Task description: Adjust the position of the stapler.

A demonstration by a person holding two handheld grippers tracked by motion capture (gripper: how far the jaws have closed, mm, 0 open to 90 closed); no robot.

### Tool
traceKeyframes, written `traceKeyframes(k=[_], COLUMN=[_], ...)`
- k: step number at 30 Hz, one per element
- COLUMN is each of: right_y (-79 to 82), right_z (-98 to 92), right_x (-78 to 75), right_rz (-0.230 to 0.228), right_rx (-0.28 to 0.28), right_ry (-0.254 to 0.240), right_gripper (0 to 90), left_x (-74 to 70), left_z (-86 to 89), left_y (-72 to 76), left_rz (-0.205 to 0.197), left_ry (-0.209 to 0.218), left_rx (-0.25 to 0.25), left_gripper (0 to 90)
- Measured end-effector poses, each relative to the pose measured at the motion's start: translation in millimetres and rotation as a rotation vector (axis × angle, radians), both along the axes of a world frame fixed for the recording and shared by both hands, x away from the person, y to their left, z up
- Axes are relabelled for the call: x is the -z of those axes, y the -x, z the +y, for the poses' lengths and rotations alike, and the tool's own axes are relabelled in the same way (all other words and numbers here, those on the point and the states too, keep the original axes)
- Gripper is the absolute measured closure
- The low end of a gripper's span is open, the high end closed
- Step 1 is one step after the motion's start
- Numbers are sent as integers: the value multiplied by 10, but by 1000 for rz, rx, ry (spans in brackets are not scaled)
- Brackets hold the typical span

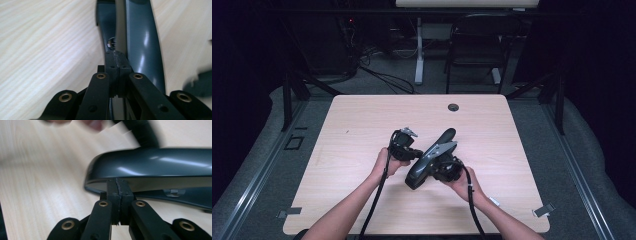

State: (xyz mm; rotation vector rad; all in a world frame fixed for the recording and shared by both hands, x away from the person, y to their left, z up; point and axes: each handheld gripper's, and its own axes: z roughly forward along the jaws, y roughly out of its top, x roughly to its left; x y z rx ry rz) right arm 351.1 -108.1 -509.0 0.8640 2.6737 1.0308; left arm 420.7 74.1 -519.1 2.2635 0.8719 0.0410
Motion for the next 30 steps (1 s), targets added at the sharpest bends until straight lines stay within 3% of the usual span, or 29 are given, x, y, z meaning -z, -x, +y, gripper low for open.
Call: traceKeyframes(k=[4, 5, 6, 9, 11, 13, 15, 19, 22, 25, 27, 30], right_y=[-124, -194, -194, -329, -419, -540, -650, -867, -1020, -1136, -1202, -1279], right_z=[-270, -425, -425, -695, -815, -907, -947, -953, -913, -866, -822, -775], right_x=[-218, -316, -316, -431, -437, -404, -361, -306, -282, -266, -267, -266], right_rz=[-51, -85, -85, -134, -140, -130, -123, -113, -106, -100, -98, -86], right_rx=[76, 122, 122, 210, 253, 287, 309, 342, 354, 357, 356, 354], right_ry=[-35, -42, -42, -47, -63, -42, -19, -6, 13, 25, 43, 57], right_gripper=[900, 900, 900, 900, 900, 900, 900, 900, 900, 900, 900, 900], left_x=[-4, -5, -7, -21, -51, -113, -145, -151, -107, -70, -60, -28], left_z=[-17, -19, -22, -4, 52, 149, 231, 337, 388, 433, 411, 293], left_y=[26, 33, 44, 90, 128, 185, 255, 463, 564, 603, 643, 703], left_rz=[-25, -30, -34, -44, -56, -72, -70, -59, -36, -1, -4, -23], left_ry=[-10, -15, -19, -35, -34, -12, 19, 21, 3, 18, 32, 24], left_rx=[-8, -11, -16, -42, -66, -93, -115, -126, -145, -161, -152, -105], left_gripper=[900, 900, 900, 899, 887, 870, 856, 804, 737, 532, 406, 311])
